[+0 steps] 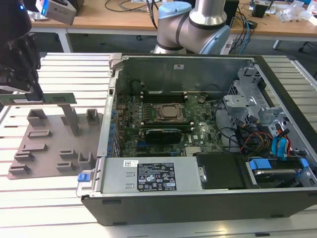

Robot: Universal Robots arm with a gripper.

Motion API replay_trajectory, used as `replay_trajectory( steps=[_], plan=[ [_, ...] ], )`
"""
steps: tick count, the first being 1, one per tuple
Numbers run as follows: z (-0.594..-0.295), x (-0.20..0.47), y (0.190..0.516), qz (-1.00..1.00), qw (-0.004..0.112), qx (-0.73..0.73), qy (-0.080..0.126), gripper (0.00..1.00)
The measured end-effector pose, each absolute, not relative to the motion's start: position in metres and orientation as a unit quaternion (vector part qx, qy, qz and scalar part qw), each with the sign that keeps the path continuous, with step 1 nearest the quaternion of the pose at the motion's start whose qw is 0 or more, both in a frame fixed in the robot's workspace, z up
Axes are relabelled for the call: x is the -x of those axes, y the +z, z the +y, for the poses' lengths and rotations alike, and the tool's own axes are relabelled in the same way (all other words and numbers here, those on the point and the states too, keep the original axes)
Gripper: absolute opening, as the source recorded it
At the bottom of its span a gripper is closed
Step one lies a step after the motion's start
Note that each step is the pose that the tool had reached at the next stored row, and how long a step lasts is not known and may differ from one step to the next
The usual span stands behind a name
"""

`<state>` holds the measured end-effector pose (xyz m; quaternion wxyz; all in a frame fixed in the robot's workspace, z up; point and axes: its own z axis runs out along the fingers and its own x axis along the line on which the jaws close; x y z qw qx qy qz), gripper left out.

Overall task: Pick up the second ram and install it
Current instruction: 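Pick up the second ram and move it above second insertion slot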

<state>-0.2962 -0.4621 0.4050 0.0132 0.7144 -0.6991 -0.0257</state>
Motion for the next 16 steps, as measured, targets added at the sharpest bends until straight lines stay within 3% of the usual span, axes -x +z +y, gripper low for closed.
replay_trajectory(
  steps=[16],
  plan=[
    [-0.462,0.229,0.405,-0.699,0.013,-0.714,-0.026,0.13]
  ],
)
